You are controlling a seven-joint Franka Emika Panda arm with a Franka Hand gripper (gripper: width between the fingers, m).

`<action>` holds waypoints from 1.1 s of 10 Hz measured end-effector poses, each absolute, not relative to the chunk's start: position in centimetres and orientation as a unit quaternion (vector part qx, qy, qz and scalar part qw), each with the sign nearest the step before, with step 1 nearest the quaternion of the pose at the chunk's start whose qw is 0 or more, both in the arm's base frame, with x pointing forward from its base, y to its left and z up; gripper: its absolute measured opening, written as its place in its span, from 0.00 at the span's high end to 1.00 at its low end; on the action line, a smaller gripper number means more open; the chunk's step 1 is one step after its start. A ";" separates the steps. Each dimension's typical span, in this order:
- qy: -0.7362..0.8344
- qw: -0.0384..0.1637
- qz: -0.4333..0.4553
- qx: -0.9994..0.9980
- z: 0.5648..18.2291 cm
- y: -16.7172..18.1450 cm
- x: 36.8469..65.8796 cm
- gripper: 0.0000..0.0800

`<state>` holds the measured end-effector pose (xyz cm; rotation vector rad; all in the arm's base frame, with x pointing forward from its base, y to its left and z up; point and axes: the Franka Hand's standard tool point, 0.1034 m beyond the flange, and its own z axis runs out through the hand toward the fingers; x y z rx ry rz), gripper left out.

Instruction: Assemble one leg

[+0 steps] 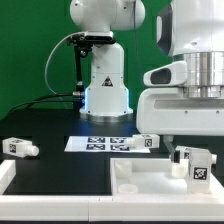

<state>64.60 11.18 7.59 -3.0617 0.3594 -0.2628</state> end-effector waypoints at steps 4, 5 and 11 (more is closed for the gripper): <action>0.179 0.030 -0.083 -0.980 7.5 11.2 64.6 0.52; 0.207 0.030 -0.081 -0.975 7.5 10.9 64.5 0.64; 0.547 0.054 -0.047 -0.834 7.4 10.3 64.1 0.64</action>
Offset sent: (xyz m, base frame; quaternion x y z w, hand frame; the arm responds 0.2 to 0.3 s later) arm 0.0000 0.0000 0.0000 0.0000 0.0000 0.1296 0.9916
